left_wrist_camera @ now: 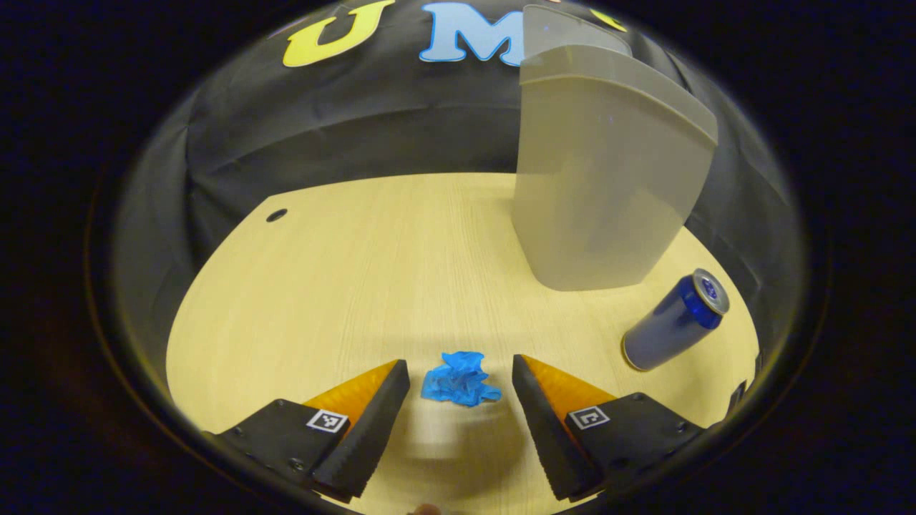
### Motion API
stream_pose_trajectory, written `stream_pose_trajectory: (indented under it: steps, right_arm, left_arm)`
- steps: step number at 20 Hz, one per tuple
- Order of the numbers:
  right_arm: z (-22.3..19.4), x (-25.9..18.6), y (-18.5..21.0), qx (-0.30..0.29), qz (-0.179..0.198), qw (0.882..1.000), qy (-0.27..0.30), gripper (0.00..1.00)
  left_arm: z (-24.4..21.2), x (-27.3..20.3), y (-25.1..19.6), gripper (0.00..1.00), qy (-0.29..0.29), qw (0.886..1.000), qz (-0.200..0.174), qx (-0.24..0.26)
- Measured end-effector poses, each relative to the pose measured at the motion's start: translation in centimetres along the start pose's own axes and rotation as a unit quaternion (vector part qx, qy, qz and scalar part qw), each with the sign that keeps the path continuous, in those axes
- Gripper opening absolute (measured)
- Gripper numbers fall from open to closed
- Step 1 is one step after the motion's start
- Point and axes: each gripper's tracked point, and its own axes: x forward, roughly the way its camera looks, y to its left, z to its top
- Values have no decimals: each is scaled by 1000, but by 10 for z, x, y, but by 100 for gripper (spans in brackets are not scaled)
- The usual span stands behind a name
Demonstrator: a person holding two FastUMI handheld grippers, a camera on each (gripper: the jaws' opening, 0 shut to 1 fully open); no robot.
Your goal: Press the lid of the desktop garbage bin to open it, pick up the crumpled paper on the desktop and throw it into the bin, then pick up the pop can on the desktop and drop it into the bin, and finally close the garbage bin lid.
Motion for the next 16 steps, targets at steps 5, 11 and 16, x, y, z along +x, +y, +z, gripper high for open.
stream_pose_trajectory:
  steps: [5, 11, 16]
  right_arm:
    - [-5, 8, -4, -1, -2, 1000, 10, 95]
    - [-3, 11, -12, -9, -10, 1000, 8, 95]
    - [-1, 10, -12, -7, -12, 1000, 7, 95]
  left_arm:
    - [-9, 23, 7, 96, 23, 1000, 6, -3]
    - [-15, 30, 5, 96, 30, 999, 15, 10]
    - [-6, 36, 4, 55, 26, 999, 21, 13]
